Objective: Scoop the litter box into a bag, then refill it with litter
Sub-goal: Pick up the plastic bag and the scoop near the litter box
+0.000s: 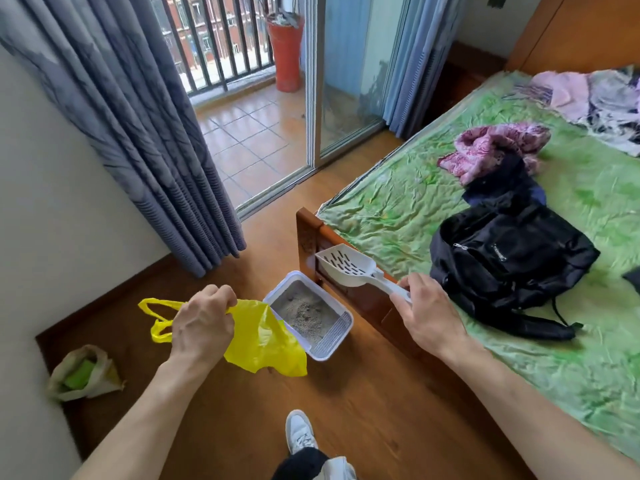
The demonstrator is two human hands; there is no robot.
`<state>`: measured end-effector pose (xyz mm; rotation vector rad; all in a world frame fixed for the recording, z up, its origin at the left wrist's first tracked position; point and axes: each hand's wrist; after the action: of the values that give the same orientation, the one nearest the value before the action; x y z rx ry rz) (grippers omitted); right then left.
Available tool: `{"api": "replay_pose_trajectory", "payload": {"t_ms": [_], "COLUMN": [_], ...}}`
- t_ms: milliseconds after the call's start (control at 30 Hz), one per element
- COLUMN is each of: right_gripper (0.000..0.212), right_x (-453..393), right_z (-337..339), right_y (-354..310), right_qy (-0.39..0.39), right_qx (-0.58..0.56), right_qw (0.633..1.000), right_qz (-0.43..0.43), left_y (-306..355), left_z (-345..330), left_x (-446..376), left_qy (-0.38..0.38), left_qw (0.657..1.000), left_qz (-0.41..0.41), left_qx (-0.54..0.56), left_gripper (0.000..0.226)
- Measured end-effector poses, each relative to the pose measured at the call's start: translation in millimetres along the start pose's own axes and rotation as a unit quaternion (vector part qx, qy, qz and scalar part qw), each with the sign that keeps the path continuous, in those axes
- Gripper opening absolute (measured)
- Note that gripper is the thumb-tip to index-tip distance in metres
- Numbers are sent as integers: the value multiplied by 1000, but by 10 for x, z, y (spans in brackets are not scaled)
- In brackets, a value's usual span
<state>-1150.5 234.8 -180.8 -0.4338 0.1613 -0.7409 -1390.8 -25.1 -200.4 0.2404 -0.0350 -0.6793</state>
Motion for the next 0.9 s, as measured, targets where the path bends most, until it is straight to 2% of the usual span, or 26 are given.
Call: {"api": "replay_pose_trajectory", "payload": {"t_ms": [300, 533, 600, 667, 767, 900], "right_gripper": [18, 12, 10, 10, 9, 11], "right_x": [-706, -1348, -1776, -1890, -1985, -2281], "right_z": [-380, -885, -1387, -1589, -1649, -2482], "right_y": [-178, -92, 58, 140, 188, 469], "right_qy": [-55, -123, -170, -182, -155, -191], "right_qx": [7, -5, -14, -33, -38, -27], "right_qw": [998, 990, 981, 979, 984, 975], "right_qz": [34, 70, 91, 87, 84, 108], "left_y": [-291, -465, -556, -630, -691, -886], "left_z": [-313, -653, -1066, -1164, -1186, -2050], "left_x": [-248, -289, -374, -279, -178, -267], "left_qy": [-1, -5, 19, 9, 20, 25], "left_qw": [999, 991, 982, 977, 974, 974], "left_qz": [32, 135, 186, 213, 224, 225], "left_qx": [5, 24, 13, 11, 14, 20], "left_gripper": [33, 35, 36, 36, 37, 44]}}
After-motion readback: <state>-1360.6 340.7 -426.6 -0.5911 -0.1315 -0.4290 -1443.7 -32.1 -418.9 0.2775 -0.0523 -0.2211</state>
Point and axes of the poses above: each hand's wrist, its own x-axis away from the middle knuckle, its own z-axis out of the back of the hand, y = z × x, and after that the axes turned 2 degrees about -x, right-handed
